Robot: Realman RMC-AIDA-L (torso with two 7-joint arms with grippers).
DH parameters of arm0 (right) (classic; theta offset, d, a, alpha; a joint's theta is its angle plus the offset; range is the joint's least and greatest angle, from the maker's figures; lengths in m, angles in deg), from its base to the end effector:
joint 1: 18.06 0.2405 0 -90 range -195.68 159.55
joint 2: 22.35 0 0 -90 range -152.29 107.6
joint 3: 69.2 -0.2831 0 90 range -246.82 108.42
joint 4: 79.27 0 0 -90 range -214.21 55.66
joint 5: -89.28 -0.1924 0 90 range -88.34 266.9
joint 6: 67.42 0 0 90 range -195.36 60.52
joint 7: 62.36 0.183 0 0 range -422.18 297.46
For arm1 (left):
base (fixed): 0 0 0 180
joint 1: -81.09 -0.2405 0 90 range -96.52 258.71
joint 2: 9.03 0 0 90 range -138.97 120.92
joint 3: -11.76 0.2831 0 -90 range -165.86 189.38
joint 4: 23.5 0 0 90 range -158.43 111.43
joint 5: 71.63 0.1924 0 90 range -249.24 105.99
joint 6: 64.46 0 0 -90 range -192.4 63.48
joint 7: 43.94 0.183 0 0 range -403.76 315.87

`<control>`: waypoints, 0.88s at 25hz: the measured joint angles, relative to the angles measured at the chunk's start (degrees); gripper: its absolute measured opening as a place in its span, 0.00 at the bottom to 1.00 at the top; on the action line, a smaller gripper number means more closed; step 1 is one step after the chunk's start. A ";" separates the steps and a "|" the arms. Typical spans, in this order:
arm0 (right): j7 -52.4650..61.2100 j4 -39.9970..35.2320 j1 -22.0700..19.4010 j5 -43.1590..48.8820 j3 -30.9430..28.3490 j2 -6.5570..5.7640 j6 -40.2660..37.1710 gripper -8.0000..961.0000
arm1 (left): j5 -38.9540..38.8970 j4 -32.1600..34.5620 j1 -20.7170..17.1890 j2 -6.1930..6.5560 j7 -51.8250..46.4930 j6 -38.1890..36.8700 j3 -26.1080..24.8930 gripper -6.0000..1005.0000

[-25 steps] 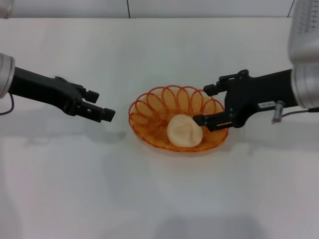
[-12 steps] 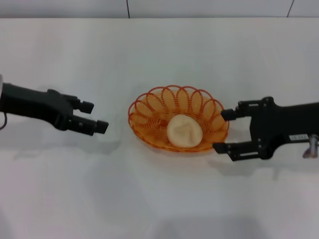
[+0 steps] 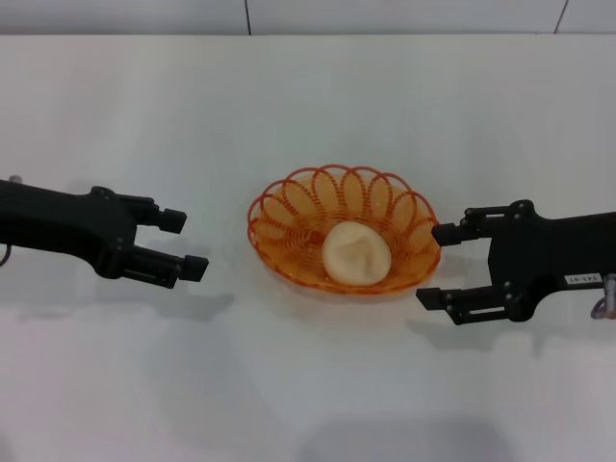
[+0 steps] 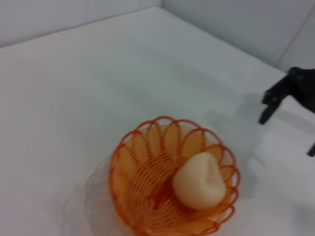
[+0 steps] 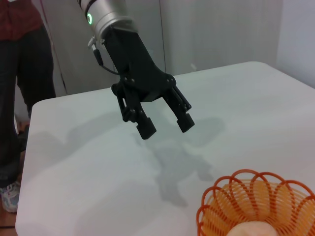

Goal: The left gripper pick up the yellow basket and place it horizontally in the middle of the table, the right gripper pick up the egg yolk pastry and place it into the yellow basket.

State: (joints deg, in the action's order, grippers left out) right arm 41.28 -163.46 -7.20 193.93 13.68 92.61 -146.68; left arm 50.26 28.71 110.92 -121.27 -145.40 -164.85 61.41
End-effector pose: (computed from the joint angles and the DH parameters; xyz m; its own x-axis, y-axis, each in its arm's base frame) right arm 0.2072 0.2847 -0.0394 0.9544 -0.1727 -0.2433 -0.2234 -0.9543 -0.1986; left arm -0.2674 0.3268 0.0007 0.8423 0.4996 0.2024 0.5147 -0.8570 -0.0265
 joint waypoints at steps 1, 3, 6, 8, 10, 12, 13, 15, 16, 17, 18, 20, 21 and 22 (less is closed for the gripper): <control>-0.04 0.02 0.07 0.06 0.00 0.00 -0.01 0.77 | -0.31 0.00 -0.04 0.07 0.81 -0.42 0.00 0.86; -0.12 0.06 0.18 0.14 0.04 0.00 -0.02 0.77 | -0.65 0.00 -0.02 0.25 2.45 -1.42 0.00 0.86; -0.33 0.09 0.26 0.19 0.11 0.00 -0.02 0.77 | -0.64 -0.02 0.14 0.35 3.81 -2.36 0.00 0.86; -0.55 0.09 0.24 0.29 0.14 0.00 -0.02 0.77 | -0.50 -0.06 0.26 0.35 4.97 -3.39 0.01 0.86; -0.71 0.15 0.20 0.45 0.12 0.00 -0.02 0.77 | -0.40 -0.07 0.38 0.28 5.71 -4.07 0.04 0.86; -0.73 0.26 0.19 0.61 0.11 0.00 -0.03 0.77 | -0.34 -0.08 0.42 0.28 5.79 -4.34 0.11 0.86; -0.73 0.36 0.19 0.65 0.13 0.00 -0.05 0.77 | -0.31 -0.11 0.43 0.28 5.82 -4.43 0.13 0.86; -0.73 0.49 0.23 0.69 0.15 0.00 -0.08 0.77 | -0.29 -0.07 0.44 0.29 5.85 -4.59 0.14 0.86; -0.73 0.51 0.23 0.71 0.15 0.00 -0.09 0.77 | -0.30 -0.04 0.44 0.29 5.87 -4.69 0.17 0.86; -0.73 0.53 0.24 0.72 0.14 0.00 -0.10 0.77 | -0.30 -0.02 0.44 0.28 5.90 -4.81 0.17 0.86; -0.73 0.52 0.26 0.72 0.13 0.00 -0.10 0.77 | -0.30 0.00 0.44 0.28 5.94 -4.92 0.16 0.86; -0.73 0.52 0.30 0.73 0.07 -0.02 -0.21 0.77 | -0.30 0.00 0.44 0.28 6.02 -5.04 0.13 0.86; -0.73 0.44 0.33 0.73 0.05 -0.04 -0.35 0.77 | -0.29 0.00 0.43 0.28 6.04 -5.11 0.16 0.86; -0.73 0.38 0.33 0.73 0.03 -0.05 -0.50 0.77 | -0.30 0.00 0.43 0.28 6.05 -5.17 0.19 0.86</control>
State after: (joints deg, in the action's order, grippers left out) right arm 40.55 -163.08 -6.87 194.66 13.71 92.56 -147.17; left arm 49.96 28.71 111.35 -120.99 -139.35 -170.02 61.61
